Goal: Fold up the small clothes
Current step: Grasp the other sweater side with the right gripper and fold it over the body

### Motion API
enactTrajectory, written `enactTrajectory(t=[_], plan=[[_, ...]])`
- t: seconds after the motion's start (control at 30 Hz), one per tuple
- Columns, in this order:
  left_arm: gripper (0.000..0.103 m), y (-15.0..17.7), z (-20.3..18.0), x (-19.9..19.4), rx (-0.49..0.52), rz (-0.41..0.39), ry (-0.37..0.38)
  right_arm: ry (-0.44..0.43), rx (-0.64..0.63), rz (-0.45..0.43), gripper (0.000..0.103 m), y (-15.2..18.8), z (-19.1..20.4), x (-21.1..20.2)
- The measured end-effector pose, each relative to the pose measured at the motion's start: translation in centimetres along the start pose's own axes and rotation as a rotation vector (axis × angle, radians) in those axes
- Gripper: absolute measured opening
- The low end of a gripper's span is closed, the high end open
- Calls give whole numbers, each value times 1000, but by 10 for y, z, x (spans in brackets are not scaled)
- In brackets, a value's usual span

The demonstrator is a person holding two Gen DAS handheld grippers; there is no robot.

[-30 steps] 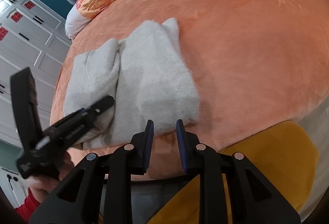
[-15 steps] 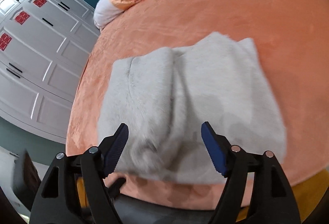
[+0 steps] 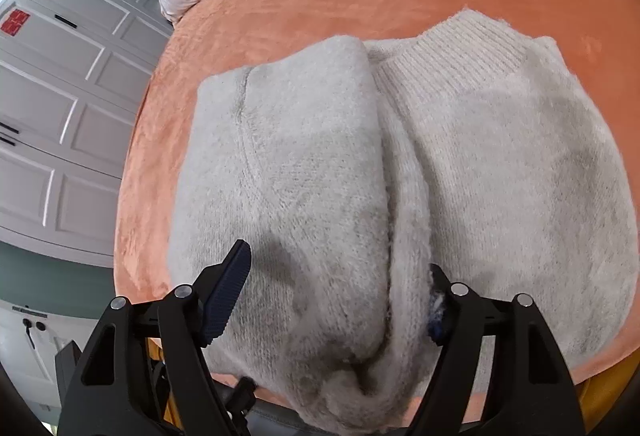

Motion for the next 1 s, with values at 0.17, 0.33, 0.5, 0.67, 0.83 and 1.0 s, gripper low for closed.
enactTrajectory(t=[0.17, 0.33, 0.5, 0.67, 0.83, 1.0], plan=[[74, -1, 6, 9, -1, -9, -31, -21, 26, 1, 71, 5, -7, -12], [74, -3, 26, 11, -100, -6, 8, -2, 4, 19, 60, 10, -10, -12], [73, 3, 41, 10, -160, -4, 4, 37, -79, 17, 23, 0, 30, -9], [73, 11, 59, -2, -249, -24, -1, -73, -373, -9, 21, 5, 165, -13], [73, 29, 93, -27, -389, -59, 3, -37, -602, 85, 20, 47, 244, 41], [73, 56, 121, -39, -509, -44, -15, 6, -701, 185, 19, 87, 274, 90]])
Point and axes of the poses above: each gripper's, at about its wrist camera, not at the fingertips, and x roughly the way its jaws point, z to its left, y to its underside, the point moved 7 cm from there along x, roughly the way its jaws point, and after that the axes turned 6 degrees about -z, right-handed, at the moved point
